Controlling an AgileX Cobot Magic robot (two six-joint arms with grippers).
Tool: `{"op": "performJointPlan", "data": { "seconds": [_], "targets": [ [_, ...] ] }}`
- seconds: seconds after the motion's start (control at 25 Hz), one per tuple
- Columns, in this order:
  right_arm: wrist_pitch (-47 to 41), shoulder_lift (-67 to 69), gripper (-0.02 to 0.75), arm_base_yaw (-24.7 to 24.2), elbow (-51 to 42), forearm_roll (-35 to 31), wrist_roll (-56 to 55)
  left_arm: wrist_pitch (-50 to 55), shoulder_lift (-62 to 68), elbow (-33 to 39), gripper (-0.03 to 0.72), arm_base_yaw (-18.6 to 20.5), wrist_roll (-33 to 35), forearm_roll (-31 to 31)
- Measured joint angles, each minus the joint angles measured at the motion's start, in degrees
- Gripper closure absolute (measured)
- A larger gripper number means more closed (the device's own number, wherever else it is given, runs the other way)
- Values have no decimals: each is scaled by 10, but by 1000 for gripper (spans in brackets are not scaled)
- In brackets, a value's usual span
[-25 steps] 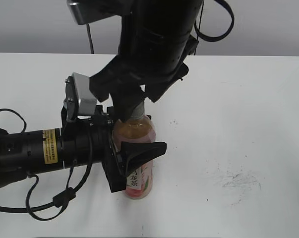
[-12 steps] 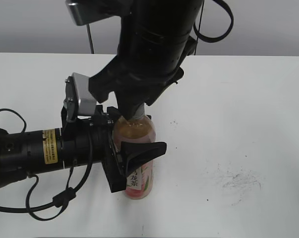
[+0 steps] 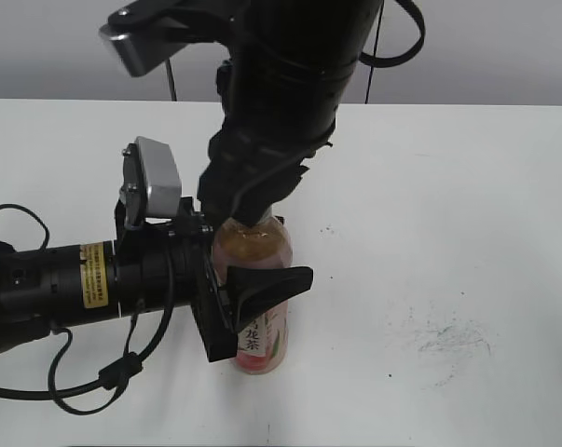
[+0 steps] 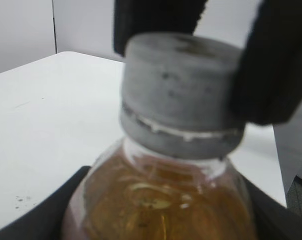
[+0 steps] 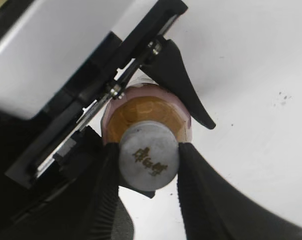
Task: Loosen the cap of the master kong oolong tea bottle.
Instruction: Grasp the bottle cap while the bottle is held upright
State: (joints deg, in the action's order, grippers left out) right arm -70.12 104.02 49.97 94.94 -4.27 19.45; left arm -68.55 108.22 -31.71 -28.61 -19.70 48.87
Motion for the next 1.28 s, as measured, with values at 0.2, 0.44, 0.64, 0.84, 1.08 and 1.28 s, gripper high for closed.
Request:
{"op": "performJointPlan", "data": {
  "seconds": [0.2, 0.44, 0.64, 0.84, 1.08, 1.28],
  "targets": [
    [0, 0, 468, 0, 0, 1, 195, 0, 0, 0, 244, 0, 2, 2],
    [2, 0, 468, 0, 2, 2, 503, 0, 0, 0, 244, 0, 4, 3],
    [5, -1, 468, 0, 2, 0, 833, 0, 0, 0, 244, 0, 4, 4],
    [10, -1, 468, 0, 2, -7, 1169, 0, 0, 0, 244, 0, 3, 4],
    [10, -1, 468, -1, 2, -17, 1297, -1, 0, 0, 244, 0, 3, 4],
    [9, -2, 468, -1, 2, -17, 1226, -2, 0, 0, 244, 0, 4, 5]
  ]
}}
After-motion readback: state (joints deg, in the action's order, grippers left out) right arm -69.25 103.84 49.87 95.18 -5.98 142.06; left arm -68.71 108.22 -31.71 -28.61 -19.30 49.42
